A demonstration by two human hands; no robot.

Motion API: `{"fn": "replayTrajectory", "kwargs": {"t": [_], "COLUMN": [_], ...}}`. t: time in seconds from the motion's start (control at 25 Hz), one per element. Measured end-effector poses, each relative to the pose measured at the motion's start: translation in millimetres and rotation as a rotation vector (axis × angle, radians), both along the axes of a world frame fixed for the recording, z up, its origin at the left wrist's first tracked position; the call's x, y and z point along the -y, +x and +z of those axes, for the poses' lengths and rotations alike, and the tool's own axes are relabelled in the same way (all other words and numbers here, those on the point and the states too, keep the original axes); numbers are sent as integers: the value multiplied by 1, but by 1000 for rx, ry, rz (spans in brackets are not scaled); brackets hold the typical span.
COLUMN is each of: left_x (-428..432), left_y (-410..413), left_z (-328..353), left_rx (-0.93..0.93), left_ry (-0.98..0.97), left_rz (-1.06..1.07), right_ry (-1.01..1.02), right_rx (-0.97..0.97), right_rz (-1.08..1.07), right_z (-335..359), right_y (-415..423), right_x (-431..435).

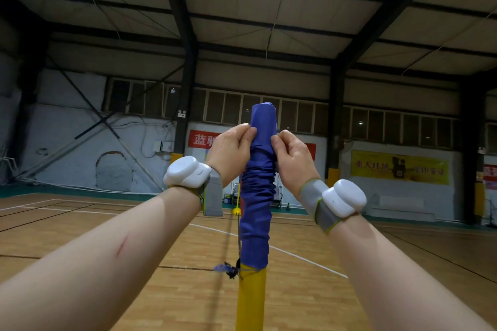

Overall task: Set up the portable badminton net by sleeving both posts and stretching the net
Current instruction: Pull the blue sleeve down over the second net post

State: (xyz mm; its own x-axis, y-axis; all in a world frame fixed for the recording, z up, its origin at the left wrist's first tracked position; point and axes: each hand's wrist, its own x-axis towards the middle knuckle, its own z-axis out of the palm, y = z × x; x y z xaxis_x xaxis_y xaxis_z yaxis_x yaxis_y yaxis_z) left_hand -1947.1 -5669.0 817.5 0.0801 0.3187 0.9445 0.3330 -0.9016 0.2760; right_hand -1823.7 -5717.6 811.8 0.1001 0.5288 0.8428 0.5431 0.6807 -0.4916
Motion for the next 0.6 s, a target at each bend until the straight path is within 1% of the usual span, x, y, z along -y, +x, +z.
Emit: {"fn": "replayTrajectory", "kwargs": {"t": [0.04,0.12,0.2,0.28,0.36,0.48,0.6], "left_x": [1,4,7,8,8,9,11], "left_y": [-1,-3,-3,-5,-8,-8,5], "left_z": [-2,-5,-7,-6,2,23,33], "left_rx": [-4,19,76,127,157,193,140], "left_ry": [-19,-105,-220,-313,-368,-366,-354], "left_rz": [-31,-169,-327,-415,-429,-366,-274], "right_ry": [3,13,5,-13,-35,-59,-83], "right_rx": [2,-12,-32,-31,-19,-4,12], "right_rz": [-13,-36,2,25,24,30,26], "right_z": [-2,-2,-1,-1,-2,-5,-5], "right_y": [0,-1,-2,-2,-1,0,1], "right_x": [0,2,4,7,7,9,10]}}
